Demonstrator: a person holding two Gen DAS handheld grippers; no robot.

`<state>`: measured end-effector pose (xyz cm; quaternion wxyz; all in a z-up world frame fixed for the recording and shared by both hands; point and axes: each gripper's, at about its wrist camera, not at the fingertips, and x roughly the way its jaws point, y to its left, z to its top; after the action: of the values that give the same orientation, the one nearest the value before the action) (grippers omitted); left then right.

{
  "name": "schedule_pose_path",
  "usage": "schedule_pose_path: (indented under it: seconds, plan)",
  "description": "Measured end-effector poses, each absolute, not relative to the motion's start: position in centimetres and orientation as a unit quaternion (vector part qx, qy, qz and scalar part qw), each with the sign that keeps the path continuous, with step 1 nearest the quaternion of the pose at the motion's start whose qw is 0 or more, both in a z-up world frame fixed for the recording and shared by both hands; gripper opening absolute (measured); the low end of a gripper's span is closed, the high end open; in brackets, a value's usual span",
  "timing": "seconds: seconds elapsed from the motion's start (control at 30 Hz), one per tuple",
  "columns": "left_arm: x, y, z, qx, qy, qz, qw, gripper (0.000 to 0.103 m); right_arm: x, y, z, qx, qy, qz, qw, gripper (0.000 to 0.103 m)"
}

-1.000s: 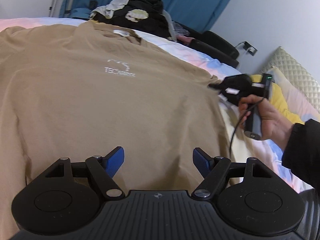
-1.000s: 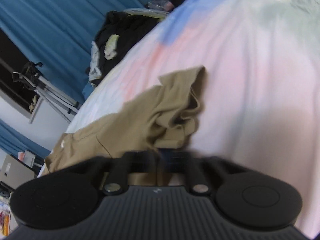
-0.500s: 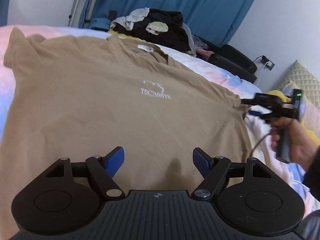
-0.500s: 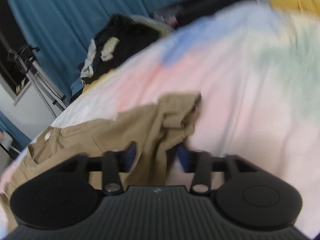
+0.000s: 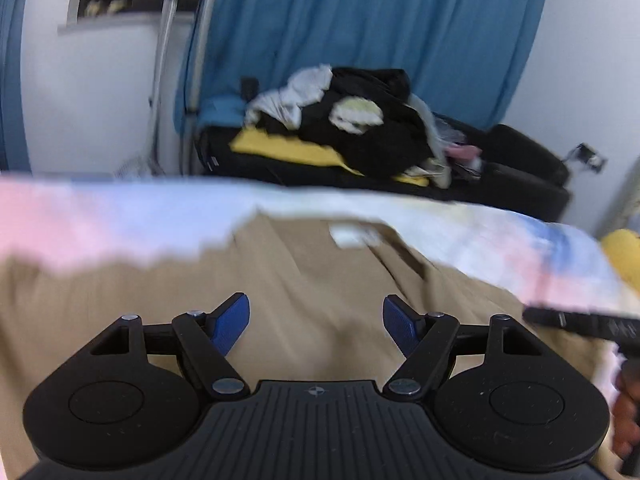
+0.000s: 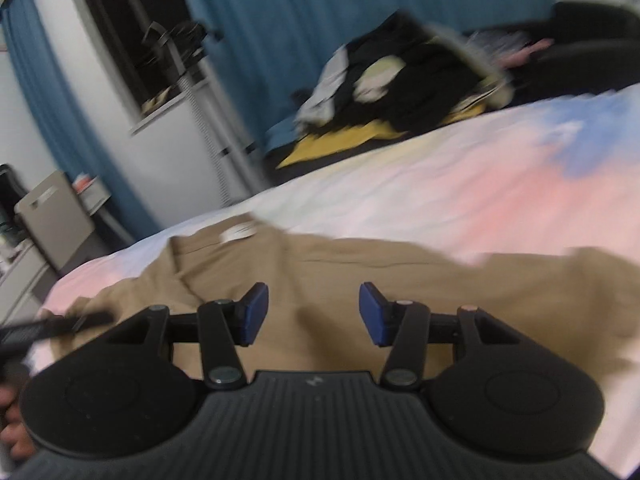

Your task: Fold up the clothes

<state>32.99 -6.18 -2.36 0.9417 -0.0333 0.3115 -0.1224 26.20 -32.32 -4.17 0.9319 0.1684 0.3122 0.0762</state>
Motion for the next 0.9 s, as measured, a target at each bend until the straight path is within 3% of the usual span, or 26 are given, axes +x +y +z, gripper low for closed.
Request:
schedule_pose_path:
  seconds: [0.13,0.2,0.23,0.33,0.37,0.4,0.43,0.47,0.77,0.9]
  plan:
    - [37.6,-7.0,-4.2,0.021,0.325,-0.084,0.942,0.074,31.3,-30.0,-5.2,0.139,0.352,0.099,0.920,0.051]
    - [39.0,-7.0,-5.3,0.020,0.339,-0.077,0.937,0.061,33.1,-29.6,-5.6,0.137,0.354,0.097,0.920,0.051]
    - [39.6,-6.9,-5.8,0.016,0.347,-0.076,0.935,0.060,34.0,-29.6,-5.8,0.141,0.359,0.095,0.918,0.051]
    - [39.9,-7.2,-6.2,0.018,0.345,-0.083,0.935,0.039,36.0,-29.2,-6.4,0.139,0.366,0.093,0.916,0.050]
    - [39.8,-7.3,-6.2,0.028,0.343,-0.080,0.936,0.025,36.4,-29.0,-6.5,0.127,0.364,0.093,0.918,0.048]
    - [39.8,-7.2,-6.2,0.032,0.340,-0.080,0.937,0.012,36.7,-28.7,-6.4,0.117,0.362,0.092,0.920,0.040]
    - [39.8,-6.8,-6.0,0.027,0.339,-0.081,0.937,0.008,36.9,-28.5,-6.5,0.108,0.362,0.091,0.921,0.032]
    - [39.7,-6.4,-5.7,0.017,0.340,-0.083,0.937,0.006,37.0,-28.4,-6.5,0.103,0.361,0.085,0.923,0.015]
    - [38.4,-2.8,0.0,-0.081,0.312,-0.088,0.943,0.005,35.3,-30.4,-3.5,0.135,0.296,0.043,0.945,0.011]
    - [39.2,-2.9,1.8,-0.074,0.294,-0.081,0.950,0.005,35.2,-30.4,-1.0,0.138,0.252,0.049,0.957,0.011]
